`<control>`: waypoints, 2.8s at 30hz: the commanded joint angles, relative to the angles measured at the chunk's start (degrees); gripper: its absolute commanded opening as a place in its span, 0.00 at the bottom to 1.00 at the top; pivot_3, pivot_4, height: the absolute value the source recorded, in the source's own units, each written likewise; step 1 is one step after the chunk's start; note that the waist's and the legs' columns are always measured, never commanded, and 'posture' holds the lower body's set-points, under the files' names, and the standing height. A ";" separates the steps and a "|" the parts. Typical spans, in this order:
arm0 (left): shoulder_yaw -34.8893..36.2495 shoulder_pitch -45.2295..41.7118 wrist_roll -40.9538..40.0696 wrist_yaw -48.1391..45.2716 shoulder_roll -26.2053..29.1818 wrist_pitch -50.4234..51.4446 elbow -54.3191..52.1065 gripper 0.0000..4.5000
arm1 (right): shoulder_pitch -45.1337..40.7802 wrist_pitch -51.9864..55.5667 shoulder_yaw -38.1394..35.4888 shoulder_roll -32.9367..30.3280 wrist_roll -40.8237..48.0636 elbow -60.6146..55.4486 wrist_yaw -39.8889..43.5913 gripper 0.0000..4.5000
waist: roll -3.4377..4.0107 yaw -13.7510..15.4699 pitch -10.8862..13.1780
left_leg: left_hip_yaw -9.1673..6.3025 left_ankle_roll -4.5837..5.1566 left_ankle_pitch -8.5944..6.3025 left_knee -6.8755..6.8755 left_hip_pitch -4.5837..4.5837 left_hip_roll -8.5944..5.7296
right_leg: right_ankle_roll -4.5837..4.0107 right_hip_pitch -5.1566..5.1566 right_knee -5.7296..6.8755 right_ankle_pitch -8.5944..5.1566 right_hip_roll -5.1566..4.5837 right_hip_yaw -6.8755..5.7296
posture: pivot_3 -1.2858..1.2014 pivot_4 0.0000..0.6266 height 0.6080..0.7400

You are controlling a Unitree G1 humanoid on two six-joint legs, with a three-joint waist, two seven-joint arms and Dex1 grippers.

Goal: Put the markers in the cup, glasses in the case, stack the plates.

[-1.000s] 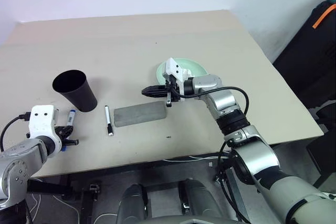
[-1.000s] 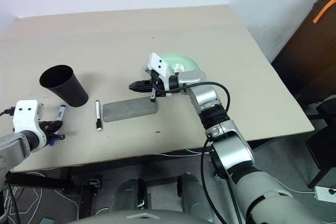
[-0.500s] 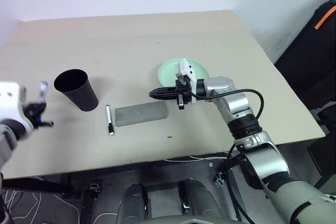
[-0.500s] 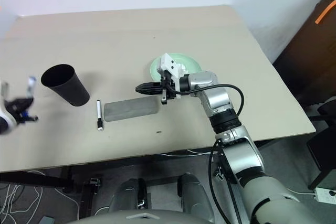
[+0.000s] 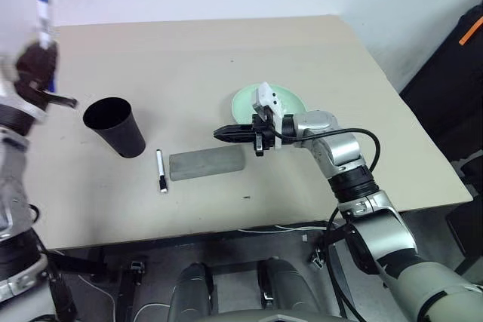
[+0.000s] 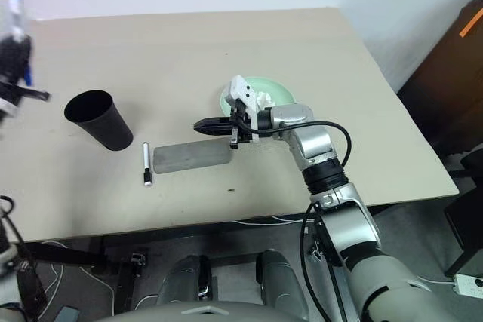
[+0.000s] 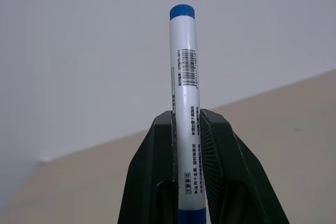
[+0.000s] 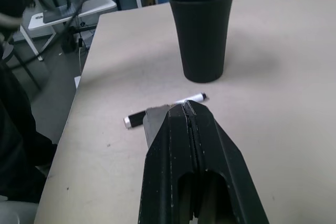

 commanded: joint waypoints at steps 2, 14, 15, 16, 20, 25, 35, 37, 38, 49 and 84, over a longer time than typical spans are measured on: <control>-0.17 1.16 -0.11 -2.25 -1.53 -6.18 1.70 0.06 | -0.42 0.43 -0.75 -1.00 0.87 -3.23 -0.84 0.00 | -0.01 -0.05 0.01 | -0.02 0.00 0.00 0.00 0.00 0.04 | 0.00 -0.01 0.01 0.00 0.07 0.00 | 0.52 0.24 0.89; -2.26 7.19 -1.11 -5.39 -5.45 -9.91 4.59 0.06 | 0.40 -1.97 0.35 -1.77 -0.58 -3.92 -2.53 0.00 | -0.02 0.03 0.01 | -0.03 0.00 0.00 0.04 0.00 0.04 | 0.01 0.01 0.01 0.00 0.07 0.00 | 0.52 0.24 0.89; -2.38 7.34 -1.04 -5.56 -5.60 -10.25 4.88 0.06 | 0.39 -2.31 0.38 -1.77 -0.73 -3.79 -2.70 0.00 | -0.02 0.03 0.00 | -0.04 0.00 0.00 0.04 0.00 0.04 | 0.01 0.02 0.01 0.00 0.07 0.00 | 0.52 0.24 0.89; -2.46 7.41 -1.17 -5.82 -5.71 -10.19 5.04 0.06 | 0.38 -2.56 0.43 -1.78 -0.84 -3.69 -2.80 0.00 | -0.02 0.03 0.00 | -0.04 0.00 0.00 0.04 0.00 0.04 | 0.01 0.02 0.01 0.00 0.07 0.00 | 0.52 0.24 0.89; -2.18 6.82 -0.94 -5.22 -6.34 -11.13 5.90 0.29 | 0.28 -3.37 0.48 -1.87 -1.26 -3.37 -3.00 0.00 | -0.02 0.03 0.00 | -0.04 0.00 0.00 0.04 0.00 0.04 | 0.01 0.02 0.01 0.00 0.07 0.00 | 0.52 0.24 0.89; -2.36 6.41 -1.14 -5.36 -6.50 -12.28 5.91 0.69 | 0.20 -4.17 0.53 -1.86 -1.43 -3.02 -3.15 0.00 | -0.02 0.03 0.00 | -0.05 0.01 0.00 0.04 0.00 0.05 | 0.02 0.02 0.01 0.01 0.09 0.00 | 0.52 0.24 0.89; -0.48 9.49 -10.77 -7.76 -4.71 -5.82 -5.03 1.00 | -0.41 -4.28 -2.63 -2.10 2.37 -3.88 -1.84 0.00 | -0.02 -0.05 0.00 | -0.05 0.00 0.00 0.03 0.00 0.06 | 0.02 0.02 0.00 0.01 0.09 0.00 | 0.52 0.24 0.89; 0.65 12.34 -17.10 -7.43 -3.65 -0.56 -11.77 1.00 | -0.16 -4.60 -3.25 -2.63 3.16 -4.44 -1.40 0.00 | -0.02 -0.13 0.01 | -0.04 0.00 0.00 0.02 0.00 0.08 | 0.02 0.02 -0.01 0.01 0.11 0.02 | 0.52 0.24 0.89; 1.31 13.94 -18.88 -6.62 -2.84 1.59 -14.72 1.00 | -0.04 -4.49 -3.50 -2.91 3.63 -4.63 -1.01 0.00 | -0.02 -0.09 0.01 | -0.04 0.00 0.00 0.01 0.00 0.08 | 0.02 0.01 -0.01 0.00 0.10 0.03 | 0.52 0.24 0.89; 9.24 33.76 -35.04 -1.27 2.67 17.32 -30.74 1.00 | 0.32 -3.31 -4.80 -2.73 7.33 -4.23 0.98 0.50 | 0.03 -0.03 0.05 | -0.09 0.00 0.00 0.01 0.17 0.12 | -0.25 0.12 -0.01 -0.15 0.16 0.08 | 0.52 0.24 0.89; -14.81 10.25 -18.99 40.66 -10.12 53.65 -23.64 1.00 | 2.16 -7.54 -4.79 -3.38 4.25 -3.27 -5.74 0.99 | -0.02 0.10 0.04 | -0.24 -0.02 0.02 -0.04 0.24 0.05 | -0.13 0.21 -0.10 -0.01 0.28 0.22 | 0.52 0.24 0.89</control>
